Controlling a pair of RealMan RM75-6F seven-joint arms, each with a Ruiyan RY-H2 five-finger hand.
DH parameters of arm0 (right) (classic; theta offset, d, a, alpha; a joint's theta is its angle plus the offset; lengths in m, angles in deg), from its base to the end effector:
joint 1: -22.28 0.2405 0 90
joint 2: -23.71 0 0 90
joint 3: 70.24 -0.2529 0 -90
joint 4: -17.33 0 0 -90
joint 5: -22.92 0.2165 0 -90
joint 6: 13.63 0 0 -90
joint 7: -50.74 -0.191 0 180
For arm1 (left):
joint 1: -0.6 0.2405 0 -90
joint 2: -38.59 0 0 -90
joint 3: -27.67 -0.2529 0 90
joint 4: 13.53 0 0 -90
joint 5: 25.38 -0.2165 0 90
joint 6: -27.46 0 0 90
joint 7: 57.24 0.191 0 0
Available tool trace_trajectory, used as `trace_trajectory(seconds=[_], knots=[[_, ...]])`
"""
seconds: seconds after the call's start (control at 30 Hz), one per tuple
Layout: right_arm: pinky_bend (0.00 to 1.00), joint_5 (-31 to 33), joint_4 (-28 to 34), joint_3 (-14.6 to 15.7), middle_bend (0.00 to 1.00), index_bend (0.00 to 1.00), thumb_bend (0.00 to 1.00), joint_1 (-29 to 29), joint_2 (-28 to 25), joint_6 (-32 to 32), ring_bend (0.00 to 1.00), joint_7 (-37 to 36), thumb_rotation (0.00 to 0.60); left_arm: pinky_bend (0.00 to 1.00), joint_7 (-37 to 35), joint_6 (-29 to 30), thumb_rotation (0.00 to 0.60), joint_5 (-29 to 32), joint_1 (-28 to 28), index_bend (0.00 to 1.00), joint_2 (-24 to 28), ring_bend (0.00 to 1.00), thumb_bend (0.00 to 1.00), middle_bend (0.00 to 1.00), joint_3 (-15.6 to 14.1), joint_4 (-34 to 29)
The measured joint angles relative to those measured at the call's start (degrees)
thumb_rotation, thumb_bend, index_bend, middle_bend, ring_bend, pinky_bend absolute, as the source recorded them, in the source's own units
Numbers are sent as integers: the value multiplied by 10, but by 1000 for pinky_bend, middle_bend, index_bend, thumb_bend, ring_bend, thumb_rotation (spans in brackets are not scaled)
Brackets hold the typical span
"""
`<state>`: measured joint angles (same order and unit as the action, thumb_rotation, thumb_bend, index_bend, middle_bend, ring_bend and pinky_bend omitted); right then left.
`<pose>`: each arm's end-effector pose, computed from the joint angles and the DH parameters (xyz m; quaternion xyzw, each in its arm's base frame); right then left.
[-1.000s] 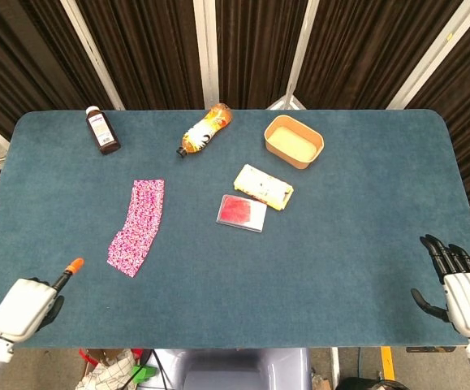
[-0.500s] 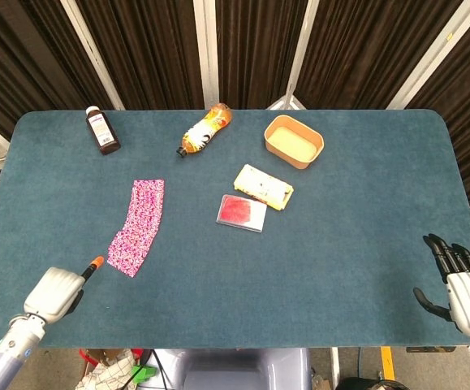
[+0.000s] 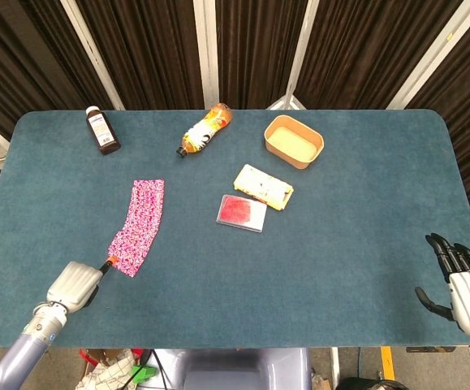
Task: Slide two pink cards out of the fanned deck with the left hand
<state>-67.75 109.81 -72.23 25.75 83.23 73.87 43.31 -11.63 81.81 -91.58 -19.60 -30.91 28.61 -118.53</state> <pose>-0.3055 -0.2174 0.1750 0.5988 -0.3853 0.4191 0.5633 -0.2586 0.2523 0.0110 -0.8092 -0.3374 -0.1343 0.4619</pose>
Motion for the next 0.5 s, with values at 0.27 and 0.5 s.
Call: trace_trajectory(seconds=[0.27,0.5], knots=[[137,1,-1,0,107,0,313,-1,-2,2,183,-5,600,698,31,2,600,40,-18,113,-19,751,769,907,-9,6],[137,2,-2,-1,107,0,313,-1,-2,1,183,-6,600,698,49,7,600,61,-31,115,-31,755,769,908,-19,8]])
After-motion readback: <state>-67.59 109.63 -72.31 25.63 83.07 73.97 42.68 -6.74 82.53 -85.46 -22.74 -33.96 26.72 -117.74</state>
